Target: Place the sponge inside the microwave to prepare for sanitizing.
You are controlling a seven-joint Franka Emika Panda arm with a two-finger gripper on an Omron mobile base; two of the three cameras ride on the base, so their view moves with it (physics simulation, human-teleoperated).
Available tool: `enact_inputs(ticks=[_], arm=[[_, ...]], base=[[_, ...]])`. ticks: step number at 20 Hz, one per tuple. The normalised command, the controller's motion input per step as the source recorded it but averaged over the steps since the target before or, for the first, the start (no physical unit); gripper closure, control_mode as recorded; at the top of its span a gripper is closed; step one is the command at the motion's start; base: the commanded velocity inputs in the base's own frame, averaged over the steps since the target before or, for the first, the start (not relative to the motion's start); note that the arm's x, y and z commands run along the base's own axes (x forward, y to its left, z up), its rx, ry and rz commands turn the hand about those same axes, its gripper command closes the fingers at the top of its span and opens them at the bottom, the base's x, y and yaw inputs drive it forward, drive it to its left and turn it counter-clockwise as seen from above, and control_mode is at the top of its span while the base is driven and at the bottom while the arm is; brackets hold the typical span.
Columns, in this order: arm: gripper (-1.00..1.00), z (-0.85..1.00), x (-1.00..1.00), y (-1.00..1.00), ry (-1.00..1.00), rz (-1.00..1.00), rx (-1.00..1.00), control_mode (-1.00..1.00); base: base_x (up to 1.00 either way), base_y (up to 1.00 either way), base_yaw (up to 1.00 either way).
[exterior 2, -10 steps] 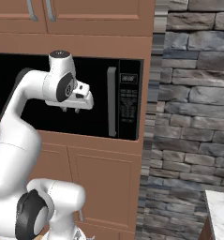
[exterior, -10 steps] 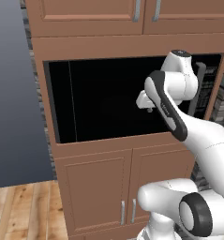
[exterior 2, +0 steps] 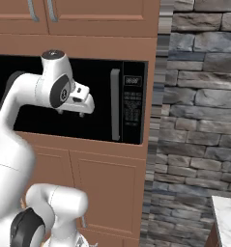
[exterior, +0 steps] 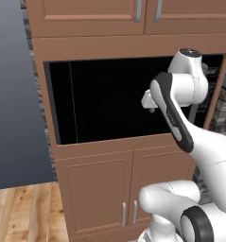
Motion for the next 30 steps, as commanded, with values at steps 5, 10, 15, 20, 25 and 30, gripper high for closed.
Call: enact_inputs(ticks=[5, 10, 15, 20, 25, 30], arm=[[-1.0, 0.24, -0.31, -0.29, -0.08, -0.16, -0.05, -1.0], [-1.0, 0.24, -0.21, -0.42, -0.14, -0.09, -0.02, -1.0], [-1.0, 0.1, -0.26, -0.52, -0.11, -0.09, 0.0, -1.0], [-1.0, 0.02, -0.3, -0.58, -0.08, -0.14, -0.01, -1.0], [-1.0, -0.16, 0.18, -0.38, -0.05, -0.04, 0.0, -1.0], [-1.0, -0.06, 0.26, -0.18, -0.04, 0.03, 0.0, -1.0]], base=[[0.0, 0.0, 0.0], [0.0, 0.0, 0.0], [0.0, 0.0, 0.0], [0.0, 0.0, 0.0], [0.0, 0.0, 0.0], [0.0, 0.0, 0.0]])
